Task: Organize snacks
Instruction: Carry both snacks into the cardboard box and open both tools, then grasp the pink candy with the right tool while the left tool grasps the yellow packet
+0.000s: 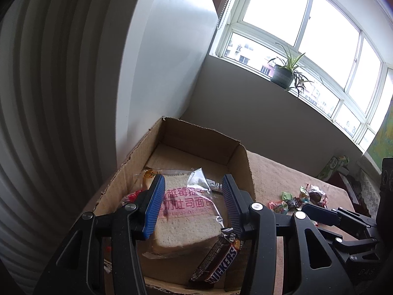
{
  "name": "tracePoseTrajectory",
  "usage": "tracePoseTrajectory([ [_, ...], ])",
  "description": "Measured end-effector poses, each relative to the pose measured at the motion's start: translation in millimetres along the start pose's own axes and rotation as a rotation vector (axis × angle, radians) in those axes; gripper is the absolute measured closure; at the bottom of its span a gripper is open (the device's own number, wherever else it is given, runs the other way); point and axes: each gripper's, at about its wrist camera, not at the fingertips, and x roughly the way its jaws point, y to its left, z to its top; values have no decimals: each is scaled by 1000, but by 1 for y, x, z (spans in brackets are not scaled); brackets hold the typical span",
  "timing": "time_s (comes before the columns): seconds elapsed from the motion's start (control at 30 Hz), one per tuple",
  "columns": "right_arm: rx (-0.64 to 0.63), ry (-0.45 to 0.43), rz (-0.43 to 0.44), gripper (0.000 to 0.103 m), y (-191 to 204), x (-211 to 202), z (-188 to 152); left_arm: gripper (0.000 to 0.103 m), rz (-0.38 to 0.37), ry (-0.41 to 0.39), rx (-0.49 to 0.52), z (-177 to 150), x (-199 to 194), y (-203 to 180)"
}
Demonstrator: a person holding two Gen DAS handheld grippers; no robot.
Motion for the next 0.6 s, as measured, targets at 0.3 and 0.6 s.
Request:
tracePoseTrajectory([
  [0.3,101,-1,-83,39,-65,-32,-20,56,-54,8,57,-5,1,-37],
  [0.6,203,4,-163,39,-127,-58,-45,56,-128,65,131,-15,16,-84],
])
